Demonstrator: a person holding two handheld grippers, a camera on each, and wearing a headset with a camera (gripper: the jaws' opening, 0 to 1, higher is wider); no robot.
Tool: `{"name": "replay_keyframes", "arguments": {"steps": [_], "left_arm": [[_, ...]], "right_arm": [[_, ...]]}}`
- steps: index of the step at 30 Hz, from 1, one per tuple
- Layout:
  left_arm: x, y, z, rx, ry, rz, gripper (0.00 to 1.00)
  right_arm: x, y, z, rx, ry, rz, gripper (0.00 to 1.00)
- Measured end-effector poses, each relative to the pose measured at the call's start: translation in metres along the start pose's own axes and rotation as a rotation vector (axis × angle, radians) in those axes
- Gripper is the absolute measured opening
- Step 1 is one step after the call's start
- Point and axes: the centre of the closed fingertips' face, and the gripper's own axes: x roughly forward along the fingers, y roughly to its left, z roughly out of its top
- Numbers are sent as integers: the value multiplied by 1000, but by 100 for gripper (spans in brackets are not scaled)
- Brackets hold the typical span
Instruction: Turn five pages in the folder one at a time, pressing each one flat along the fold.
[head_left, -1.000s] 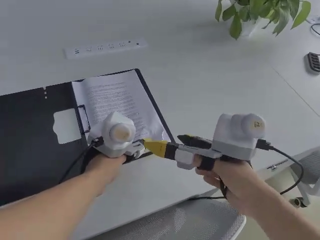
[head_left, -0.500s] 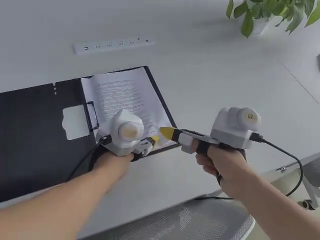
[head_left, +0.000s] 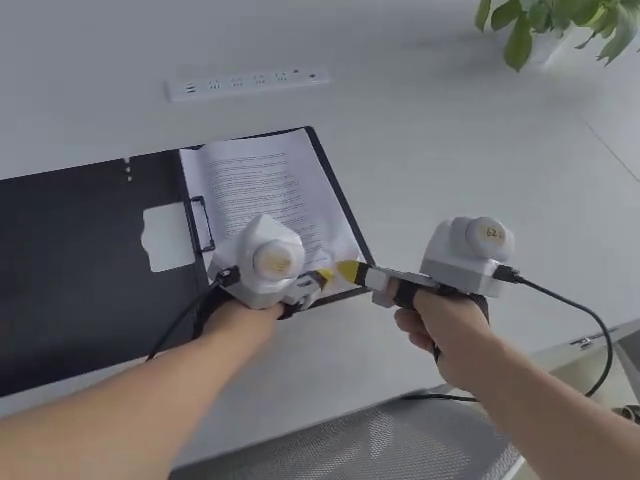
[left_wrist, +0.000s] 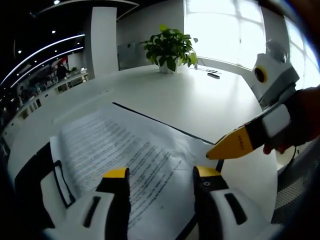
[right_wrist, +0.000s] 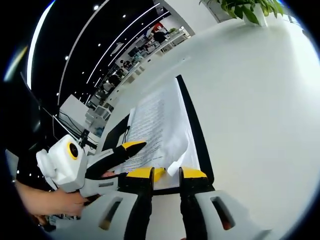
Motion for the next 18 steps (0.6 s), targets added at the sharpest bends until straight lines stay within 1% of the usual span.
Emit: {"name": "replay_keyframes", "arguments": {"steps": [3,5,7,9,12,18], "left_arm": [[0,0,0,1,0,-1,50],[0,0,0,0,1,-1,50],[0,1,0,3,1,-1,49],[0,1,0,1,1,0,48],[0,3,0,-3,1,5,46],[-1,2,0,-5,1,5,44]], "right_arm": [[1,-4,-1,9,4,-16,9],[2,-6,-1,22,3,-24,7],[2,-8,-1,14,6,-36,5],[2,-9,-1,23,4,-32,2],[1,-9,0,32,1,-29,0],[1,-9,0,41,-6,-34,0]]}}
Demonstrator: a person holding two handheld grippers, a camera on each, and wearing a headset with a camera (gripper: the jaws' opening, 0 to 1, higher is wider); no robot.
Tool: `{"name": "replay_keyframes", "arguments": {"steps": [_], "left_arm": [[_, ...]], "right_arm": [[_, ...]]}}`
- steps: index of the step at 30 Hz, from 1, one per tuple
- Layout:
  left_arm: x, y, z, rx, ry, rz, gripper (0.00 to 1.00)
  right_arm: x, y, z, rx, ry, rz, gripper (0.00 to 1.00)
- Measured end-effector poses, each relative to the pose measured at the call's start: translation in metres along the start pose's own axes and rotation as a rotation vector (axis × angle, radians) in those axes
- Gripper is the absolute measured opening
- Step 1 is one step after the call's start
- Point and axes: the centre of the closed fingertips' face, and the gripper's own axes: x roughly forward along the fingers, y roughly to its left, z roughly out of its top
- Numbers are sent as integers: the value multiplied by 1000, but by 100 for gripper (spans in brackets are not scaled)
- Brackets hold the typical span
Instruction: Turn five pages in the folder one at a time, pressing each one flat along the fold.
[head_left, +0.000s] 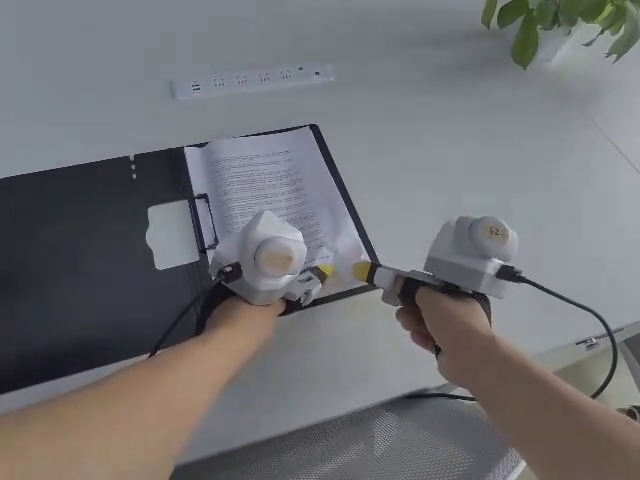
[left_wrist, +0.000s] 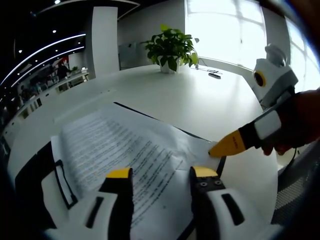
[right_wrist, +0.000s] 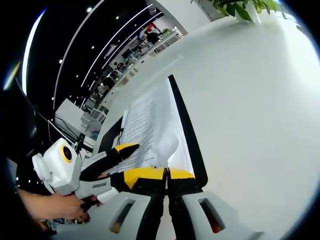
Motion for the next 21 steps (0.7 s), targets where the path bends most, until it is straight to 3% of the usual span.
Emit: {"name": "replay_keyframes", "arguments": {"steps": [9,13,21], "left_arm": [[-2,-1,-1,-7,6,-3,39],[-7,0,-2,-43,3,-10,37],[-25,15,-1,-88,-21,10,41]], "right_arm": [[-3,4,1,-4,-18,11,0],[-7,6,3,-10,-33,11,0],[-16,18,10,-27,-65,48,0]]}}
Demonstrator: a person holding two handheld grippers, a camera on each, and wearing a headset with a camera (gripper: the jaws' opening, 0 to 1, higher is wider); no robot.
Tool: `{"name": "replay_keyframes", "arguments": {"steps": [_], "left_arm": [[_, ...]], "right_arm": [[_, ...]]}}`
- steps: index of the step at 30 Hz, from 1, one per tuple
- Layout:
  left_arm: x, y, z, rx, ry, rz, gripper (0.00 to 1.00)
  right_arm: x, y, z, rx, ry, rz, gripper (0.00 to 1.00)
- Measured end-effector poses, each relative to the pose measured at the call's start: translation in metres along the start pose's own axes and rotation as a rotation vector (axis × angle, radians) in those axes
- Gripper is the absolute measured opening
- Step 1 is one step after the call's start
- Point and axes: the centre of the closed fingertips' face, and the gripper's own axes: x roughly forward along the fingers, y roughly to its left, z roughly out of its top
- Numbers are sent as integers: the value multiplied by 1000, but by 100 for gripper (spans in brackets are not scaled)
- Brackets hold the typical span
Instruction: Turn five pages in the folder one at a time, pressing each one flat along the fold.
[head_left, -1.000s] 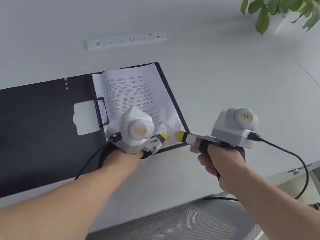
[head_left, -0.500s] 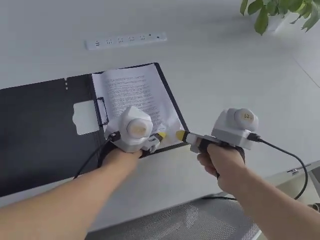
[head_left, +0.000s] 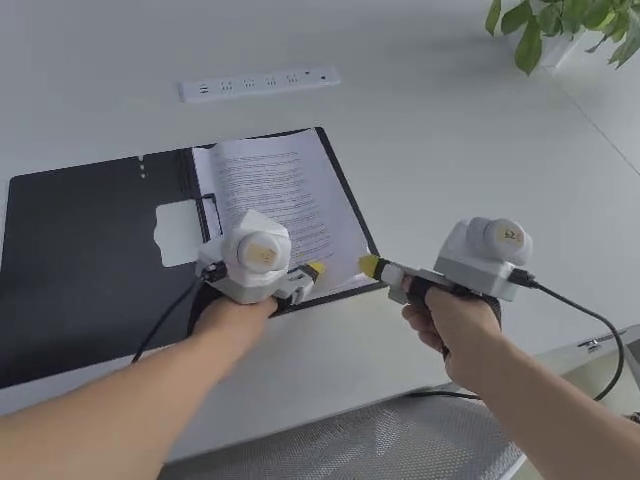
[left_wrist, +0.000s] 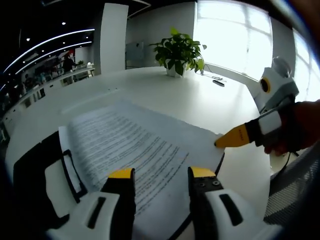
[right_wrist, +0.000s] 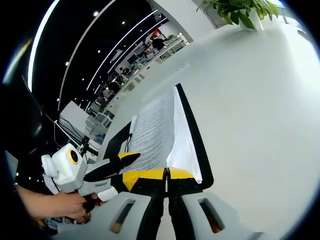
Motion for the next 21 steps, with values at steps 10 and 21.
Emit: {"name": "replay_keyframes", "arguments": {"steps": [10,21], "left_arm": [[-34,22,14,-24,-62,33,42],[-91,50,22,-66,-122,103,38]], "right_arm": [[-3,32,7,-32,-32,69,0],[0,91,11,-101,-46,188,0]]}}
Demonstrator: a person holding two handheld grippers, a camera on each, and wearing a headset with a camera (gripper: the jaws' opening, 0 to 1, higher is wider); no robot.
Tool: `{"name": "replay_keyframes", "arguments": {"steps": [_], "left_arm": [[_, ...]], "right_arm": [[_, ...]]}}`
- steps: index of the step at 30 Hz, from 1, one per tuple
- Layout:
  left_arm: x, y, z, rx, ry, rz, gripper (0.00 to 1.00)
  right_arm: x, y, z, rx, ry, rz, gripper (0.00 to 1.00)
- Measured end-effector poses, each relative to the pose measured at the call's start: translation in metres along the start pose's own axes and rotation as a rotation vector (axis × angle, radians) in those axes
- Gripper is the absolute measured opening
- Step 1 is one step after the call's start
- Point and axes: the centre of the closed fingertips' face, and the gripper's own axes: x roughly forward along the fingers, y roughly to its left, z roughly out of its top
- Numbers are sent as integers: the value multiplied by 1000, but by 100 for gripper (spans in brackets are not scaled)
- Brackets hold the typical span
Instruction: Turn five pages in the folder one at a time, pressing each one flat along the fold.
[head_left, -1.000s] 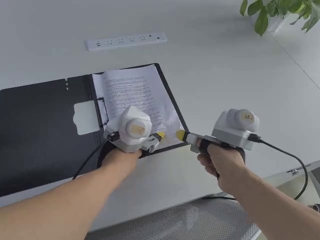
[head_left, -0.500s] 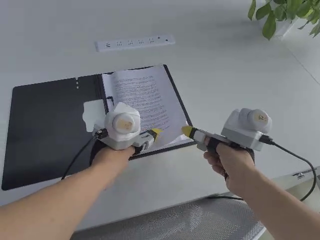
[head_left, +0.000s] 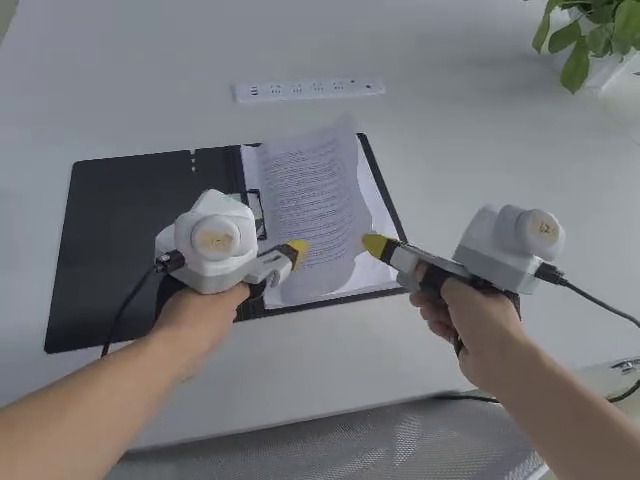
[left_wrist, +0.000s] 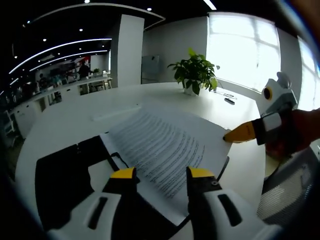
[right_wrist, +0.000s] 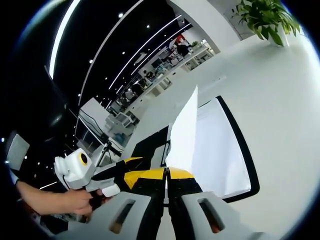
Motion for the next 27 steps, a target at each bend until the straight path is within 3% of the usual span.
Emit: {"name": "replay_keyframes", "arguments": {"steps": [19,27], "left_arm": [[-77,63,-6,-67,-60,137,37],[-112,89,-7,-98,-90,200,36]], "right_arm": [[44,91,-27,-79,83,186,0],[69,121,-51,-100,142,240,0]]}}
